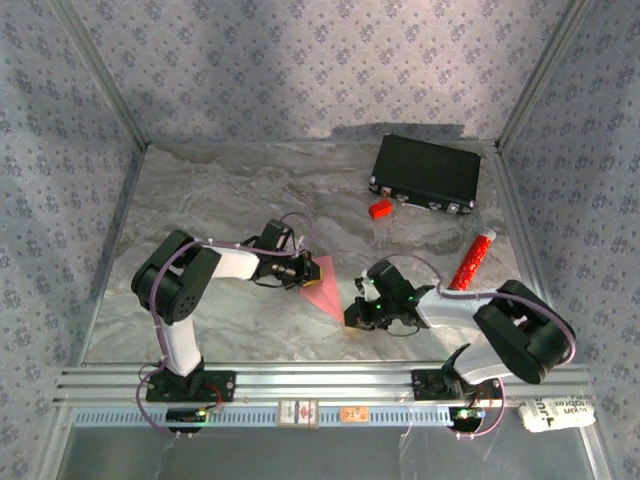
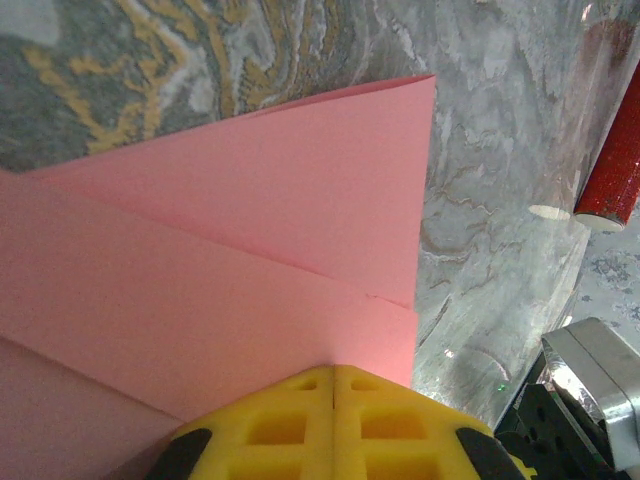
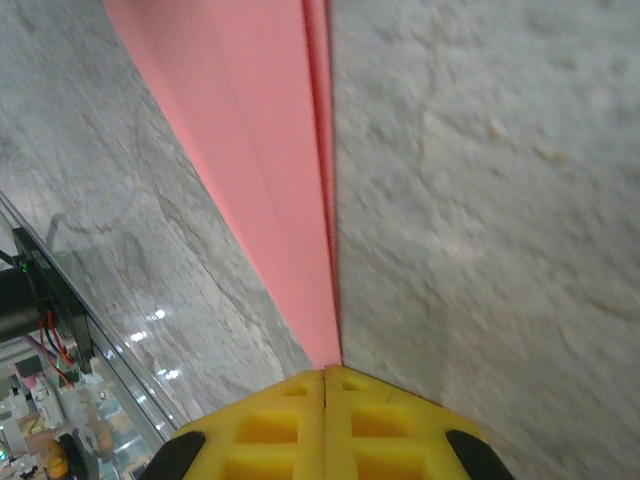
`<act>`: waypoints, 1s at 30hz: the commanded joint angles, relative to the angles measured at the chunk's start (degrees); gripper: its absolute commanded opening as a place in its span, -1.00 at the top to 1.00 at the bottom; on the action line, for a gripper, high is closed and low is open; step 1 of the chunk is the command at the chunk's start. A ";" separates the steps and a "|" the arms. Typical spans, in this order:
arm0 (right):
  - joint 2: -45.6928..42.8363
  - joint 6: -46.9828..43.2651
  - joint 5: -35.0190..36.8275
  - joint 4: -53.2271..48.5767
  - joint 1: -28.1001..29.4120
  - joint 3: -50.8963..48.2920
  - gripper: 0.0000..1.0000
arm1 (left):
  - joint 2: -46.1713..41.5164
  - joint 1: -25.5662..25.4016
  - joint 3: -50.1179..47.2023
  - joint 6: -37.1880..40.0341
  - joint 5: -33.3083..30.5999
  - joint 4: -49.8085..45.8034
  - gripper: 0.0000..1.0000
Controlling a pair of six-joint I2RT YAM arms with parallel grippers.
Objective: Fold a paper plane with a square sheet of paper (pick it up from the middle)
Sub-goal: Fourth fold the wing at the center of the table.
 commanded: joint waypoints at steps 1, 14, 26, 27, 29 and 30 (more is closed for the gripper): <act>-3.30 0.49 -0.05 -8.81 -1.01 -1.00 0.93 | 0.46 1.07 -1.94 0.13 -3.44 -3.94 1.00; -5.24 0.81 5.69 -9.95 -4.26 12.84 0.75 | -0.77 1.05 -1.96 -0.18 -3.05 -3.66 1.00; 13.44 0.61 1.53 -2.89 -0.96 19.28 0.80 | -0.61 1.07 -2.47 -0.41 -3.09 -3.54 1.00; 14.32 0.54 1.79 -3.50 -0.83 19.23 0.80 | -0.57 1.13 -2.46 -0.37 -3.09 -3.50 1.00; 15.34 -0.25 3.70 -6.32 -0.37 18.71 0.81 | -0.55 1.19 -2.42 -0.47 -3.15 -3.45 1.00; 15.49 -0.42 3.94 -6.83 -0.23 18.22 0.82 | -0.64 1.30 -2.46 -0.47 -3.25 -3.41 1.00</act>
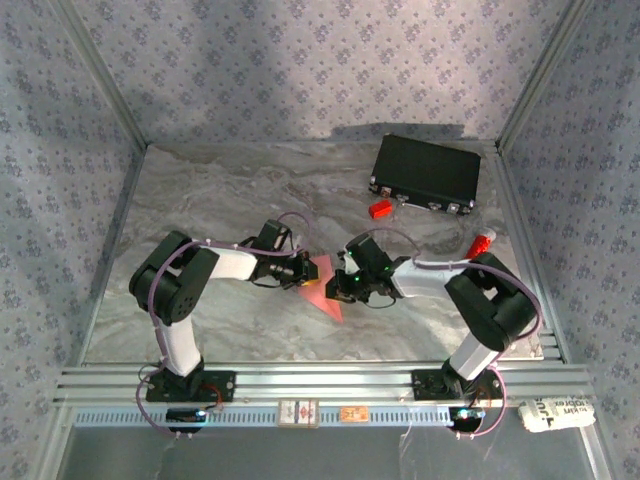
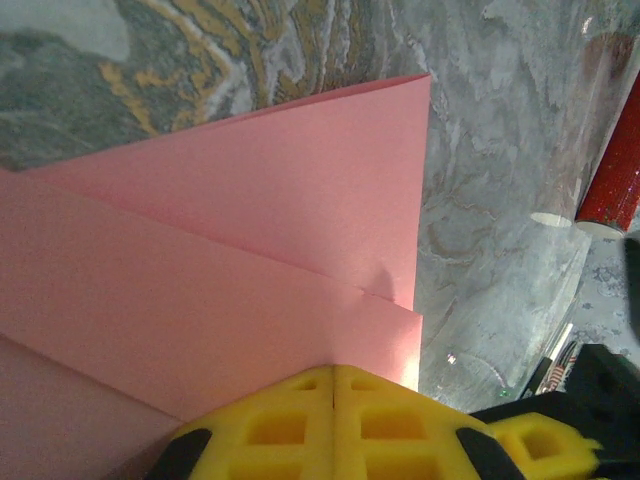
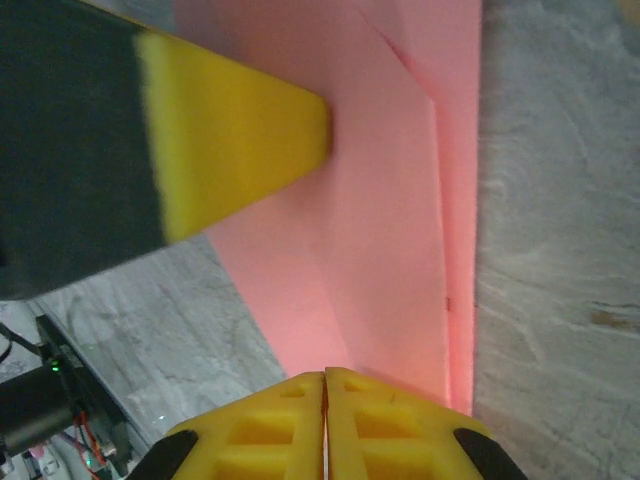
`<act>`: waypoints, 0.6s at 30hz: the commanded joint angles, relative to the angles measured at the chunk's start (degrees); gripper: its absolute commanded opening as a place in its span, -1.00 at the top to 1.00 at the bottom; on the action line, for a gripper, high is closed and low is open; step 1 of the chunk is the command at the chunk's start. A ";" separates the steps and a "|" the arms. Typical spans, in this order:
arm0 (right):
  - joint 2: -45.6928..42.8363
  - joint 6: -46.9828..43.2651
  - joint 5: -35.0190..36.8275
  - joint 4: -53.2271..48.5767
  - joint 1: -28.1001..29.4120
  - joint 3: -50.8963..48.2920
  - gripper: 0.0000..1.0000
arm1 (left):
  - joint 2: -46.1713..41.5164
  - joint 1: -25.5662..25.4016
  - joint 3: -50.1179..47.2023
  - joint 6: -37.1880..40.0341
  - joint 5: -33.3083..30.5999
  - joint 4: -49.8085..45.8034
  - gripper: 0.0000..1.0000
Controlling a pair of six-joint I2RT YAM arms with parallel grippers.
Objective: Fold a paper plane with a square sheet of paper (pick it up from the middle)
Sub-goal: Fourth fold the wing at the center of the table.
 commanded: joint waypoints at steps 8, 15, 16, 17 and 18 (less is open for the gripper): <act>-6.63 0.85 4.07 -6.21 1.52 -6.44 0.81 | 0.24 1.21 -2.09 -1.24 -2.69 -2.77 1.00; -16.66 7.20 7.65 -7.73 2.59 -10.30 0.60 | 0.19 1.75 -1.99 -2.09 -2.54 -2.73 1.00; -17.59 8.45 7.98 -7.26 3.14 -10.71 0.57 | 0.19 1.82 -2.03 -2.26 -2.37 -2.73 1.00; -18.22 10.27 8.01 -7.04 3.67 -11.10 0.53 | 0.12 1.85 -1.99 -2.41 -2.27 -2.66 1.00; -18.55 11.74 8.01 -7.23 3.89 -11.42 0.52 | 0.03 1.88 -2.02 -2.48 -2.26 -2.65 1.00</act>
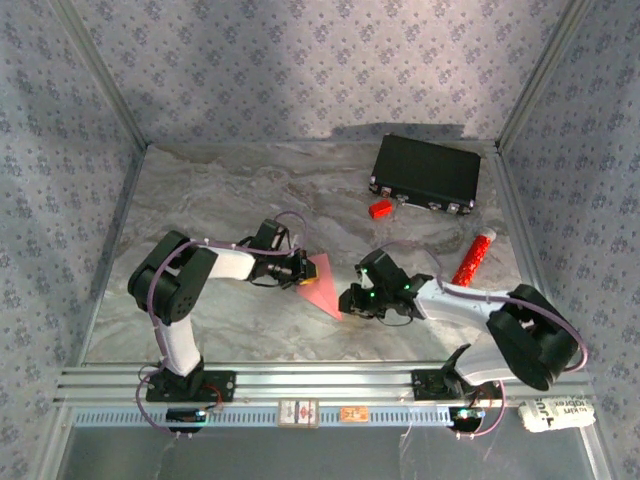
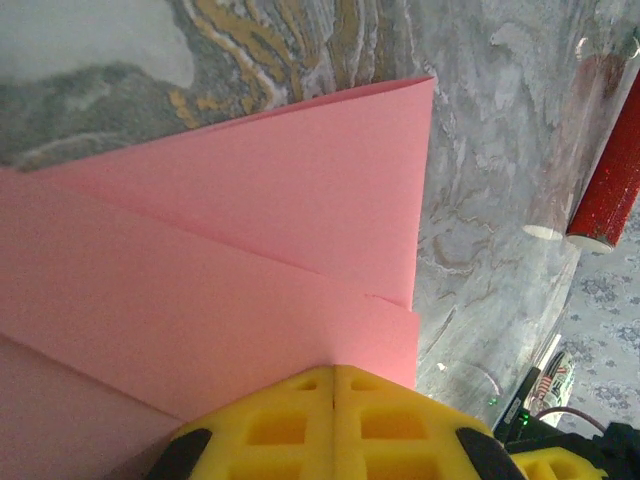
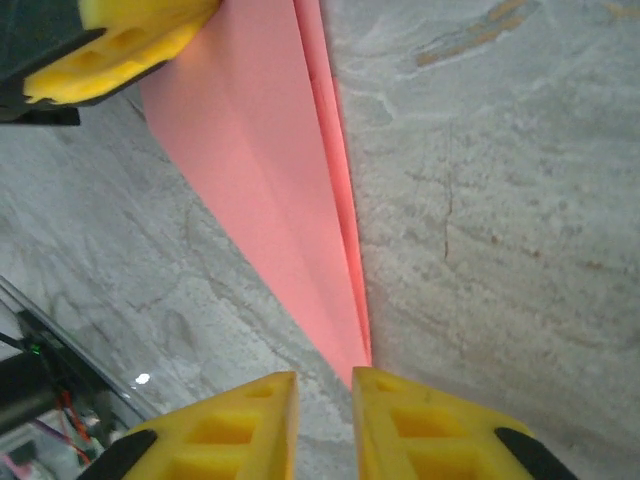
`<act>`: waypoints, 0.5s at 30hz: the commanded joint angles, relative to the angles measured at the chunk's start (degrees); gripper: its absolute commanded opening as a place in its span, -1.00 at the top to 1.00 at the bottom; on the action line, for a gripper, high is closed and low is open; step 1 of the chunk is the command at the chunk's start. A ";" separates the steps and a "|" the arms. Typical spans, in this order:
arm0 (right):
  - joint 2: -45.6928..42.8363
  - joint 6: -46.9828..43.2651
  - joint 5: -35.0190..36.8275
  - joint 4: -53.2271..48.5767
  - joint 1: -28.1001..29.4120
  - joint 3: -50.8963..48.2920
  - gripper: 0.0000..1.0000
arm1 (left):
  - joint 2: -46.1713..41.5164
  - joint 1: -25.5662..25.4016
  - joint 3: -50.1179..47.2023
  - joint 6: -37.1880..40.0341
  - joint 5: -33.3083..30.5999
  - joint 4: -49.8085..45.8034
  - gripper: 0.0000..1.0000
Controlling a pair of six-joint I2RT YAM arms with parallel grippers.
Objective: Fold a paper plane with a square sheet of paper (pick it up from the middle)
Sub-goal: Fourth fold the wing at the center of the table.
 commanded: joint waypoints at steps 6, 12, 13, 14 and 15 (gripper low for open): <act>-2.04 10.19 2.83 1.74 2.67 -4.38 0.33 | -0.20 1.17 -1.95 -1.45 -2.39 -3.14 1.00; 0.21 12.70 -0.49 10.21 2.48 -6.29 0.25 | -0.39 1.39 -2.40 -1.64 -1.75 -3.07 1.00; 0.72 12.55 -0.90 11.02 2.48 -6.29 0.26 | -0.53 1.45 -2.72 -1.79 -1.75 -2.80 1.00; 0.91 12.53 -1.15 12.05 2.48 -6.42 0.26 | -0.55 1.51 -2.92 -1.81 -1.74 -2.69 1.00; 1.09 12.68 -1.18 12.76 2.54 -6.47 0.27 | -0.55 1.53 -3.00 -1.81 -1.59 -2.60 1.00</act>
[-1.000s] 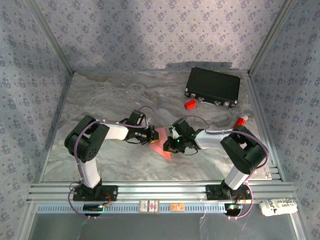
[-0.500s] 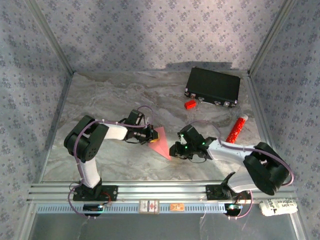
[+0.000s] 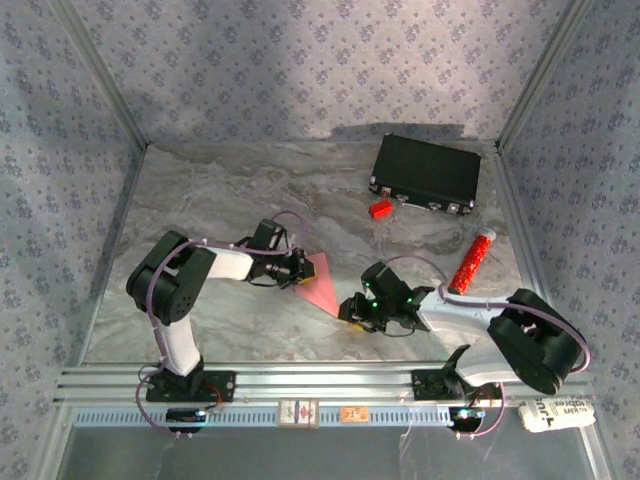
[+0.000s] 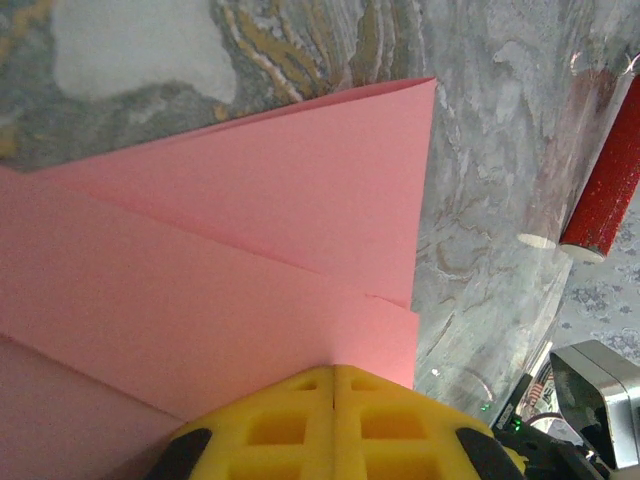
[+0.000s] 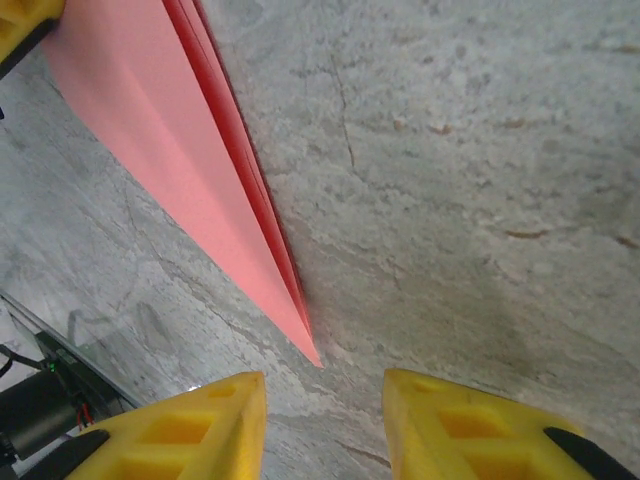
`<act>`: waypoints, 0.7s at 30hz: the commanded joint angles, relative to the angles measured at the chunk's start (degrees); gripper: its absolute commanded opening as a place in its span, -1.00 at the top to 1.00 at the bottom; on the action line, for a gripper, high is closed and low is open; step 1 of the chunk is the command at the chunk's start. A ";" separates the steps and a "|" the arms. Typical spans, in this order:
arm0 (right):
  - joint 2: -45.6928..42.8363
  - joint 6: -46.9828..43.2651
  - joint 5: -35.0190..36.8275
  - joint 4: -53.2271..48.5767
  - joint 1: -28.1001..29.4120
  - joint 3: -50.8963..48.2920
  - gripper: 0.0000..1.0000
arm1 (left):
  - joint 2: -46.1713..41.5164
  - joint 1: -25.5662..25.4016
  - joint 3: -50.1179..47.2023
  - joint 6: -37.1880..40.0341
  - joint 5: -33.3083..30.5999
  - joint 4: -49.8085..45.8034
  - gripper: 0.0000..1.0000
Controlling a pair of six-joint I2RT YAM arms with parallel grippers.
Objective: Fold a paper plane with a square sheet of paper (pick it up from the middle)
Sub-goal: Fourth fold the wing at the center of the table, then turn over the paper at the center of the table.
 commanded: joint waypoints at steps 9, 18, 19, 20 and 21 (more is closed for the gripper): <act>1.85 1.78 -1.36 8.25 -0.12 -0.78 0.42 | -0.31 0.69 -2.06 -0.94 -1.78 -3.29 1.00; -0.11 1.76 -0.33 5.16 -0.41 -1.49 0.36 | -0.49 0.82 -2.24 -1.01 -1.75 -3.41 1.00; -0.49 1.60 -0.13 4.35 -0.34 -1.51 0.35 | -0.55 0.82 -2.26 -0.94 -1.81 -3.35 1.00; -0.83 1.34 0.04 3.37 -0.42 -1.53 0.35 | -0.58 0.77 -2.29 -0.90 -1.94 -3.38 1.00; -1.11 1.05 0.22 2.46 -0.43 -1.56 0.35 | -0.72 0.79 -2.44 -0.88 -2.18 -3.37 1.00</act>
